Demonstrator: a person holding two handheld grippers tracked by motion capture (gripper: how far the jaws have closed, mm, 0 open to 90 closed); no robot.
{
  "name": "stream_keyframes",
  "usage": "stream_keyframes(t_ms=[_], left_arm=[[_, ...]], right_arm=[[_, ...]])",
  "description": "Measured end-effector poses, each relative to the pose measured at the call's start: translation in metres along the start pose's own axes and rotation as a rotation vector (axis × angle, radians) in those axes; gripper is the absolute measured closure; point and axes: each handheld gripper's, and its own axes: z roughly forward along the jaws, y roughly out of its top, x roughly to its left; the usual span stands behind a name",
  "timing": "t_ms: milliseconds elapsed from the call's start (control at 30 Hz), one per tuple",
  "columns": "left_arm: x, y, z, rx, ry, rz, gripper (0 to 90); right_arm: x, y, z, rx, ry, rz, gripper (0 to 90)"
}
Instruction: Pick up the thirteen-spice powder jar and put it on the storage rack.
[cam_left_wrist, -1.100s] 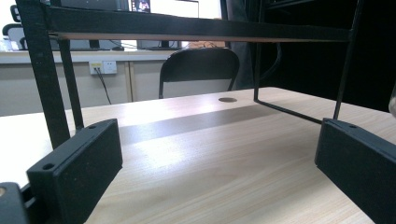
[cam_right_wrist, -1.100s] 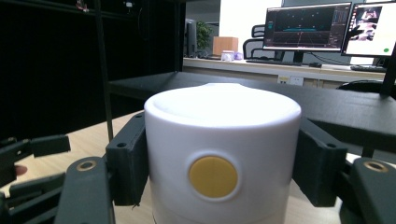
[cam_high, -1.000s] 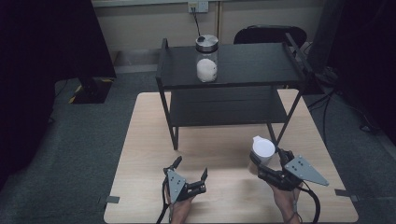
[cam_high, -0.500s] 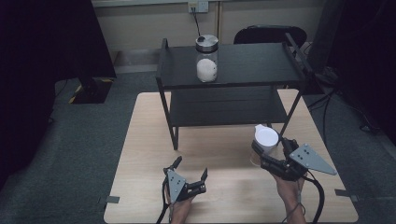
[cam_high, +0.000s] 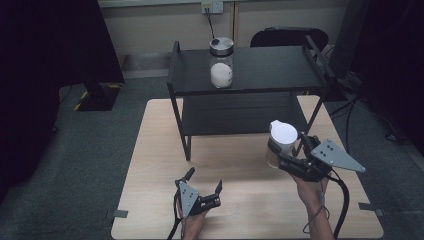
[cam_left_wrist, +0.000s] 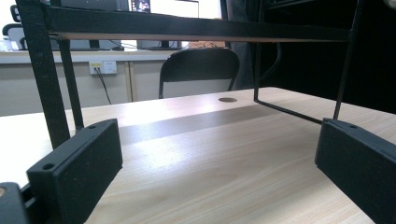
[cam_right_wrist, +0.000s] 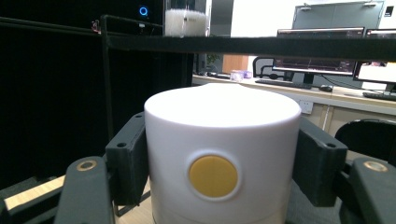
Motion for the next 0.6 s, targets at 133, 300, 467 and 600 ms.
stream_keyframes(t_ms=[133,300,467,600], left_arm=[[0.0,0.0,0.0,0.0,0.0,0.0,0.2],[0.0,0.0,0.0,0.0,0.0,0.0,0.2],[0.0,0.0,0.0,0.0,0.0,0.0,0.3],[0.0,0.0,0.0,0.0,0.0,0.0,0.2]], right_arm=[[-0.004,0.01,0.004,-0.005,0.005,-0.006,30.5],[-0.011,0.021,0.01,-0.016,0.013,0.005,30.6],[-0.014,0.032,0.016,-0.011,0.014,-0.002,30.5],[-0.017,0.039,0.02,-0.014,0.016,0.002,30.6]])
